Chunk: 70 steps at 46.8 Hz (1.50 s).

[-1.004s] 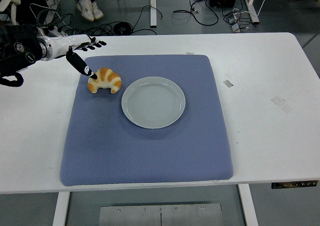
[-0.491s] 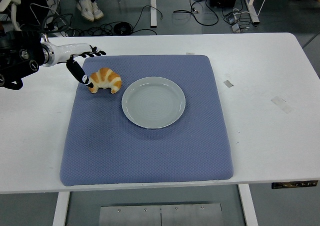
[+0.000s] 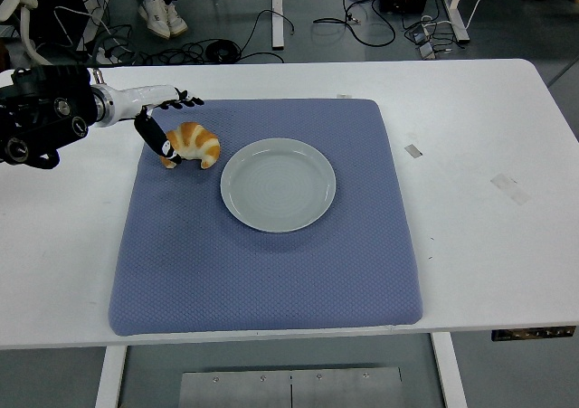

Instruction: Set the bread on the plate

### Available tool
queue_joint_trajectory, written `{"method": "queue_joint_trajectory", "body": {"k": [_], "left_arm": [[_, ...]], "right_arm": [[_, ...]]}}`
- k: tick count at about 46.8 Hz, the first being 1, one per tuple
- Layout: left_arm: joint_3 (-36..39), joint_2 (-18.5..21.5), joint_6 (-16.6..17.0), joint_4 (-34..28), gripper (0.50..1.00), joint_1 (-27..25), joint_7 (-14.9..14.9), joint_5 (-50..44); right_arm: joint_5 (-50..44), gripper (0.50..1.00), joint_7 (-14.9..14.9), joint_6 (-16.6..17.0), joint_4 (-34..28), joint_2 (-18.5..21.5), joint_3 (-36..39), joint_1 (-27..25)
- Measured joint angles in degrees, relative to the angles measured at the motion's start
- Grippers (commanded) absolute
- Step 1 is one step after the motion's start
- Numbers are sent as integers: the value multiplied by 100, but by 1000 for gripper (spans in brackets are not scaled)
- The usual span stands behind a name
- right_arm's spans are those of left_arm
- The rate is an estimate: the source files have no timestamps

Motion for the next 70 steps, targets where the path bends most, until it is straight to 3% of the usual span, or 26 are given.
{"method": "queue_joint_trajectory", "body": {"k": [27,30,34,43,47,54,70], "left_arm": [[0,-70,2,17,955,97,9,-12],[-1,-70,2,21,936,98,15,-19],[-3,-70,2,53,871,108,31,-28],[0,-73,-22,192,854,215,36,-140],[2,-74,-31,193,802,223,41,-151],[8,-70,-81,196,796,228,42,-151],[-22,-56,-344,182,704,188,6,-164]], "right_arm": [[1,1000,0,0,0,0,0,1],[1,1000,0,0,0,0,0,1],[0,1000,1,0,0,0,1,1],[1,1000,0,0,0,0,1,1],[0,1000,0,0,0,0,1,1],[1,1000,0,0,0,0,1,1],[1,1000,0,0,0,0,1,1]]}}
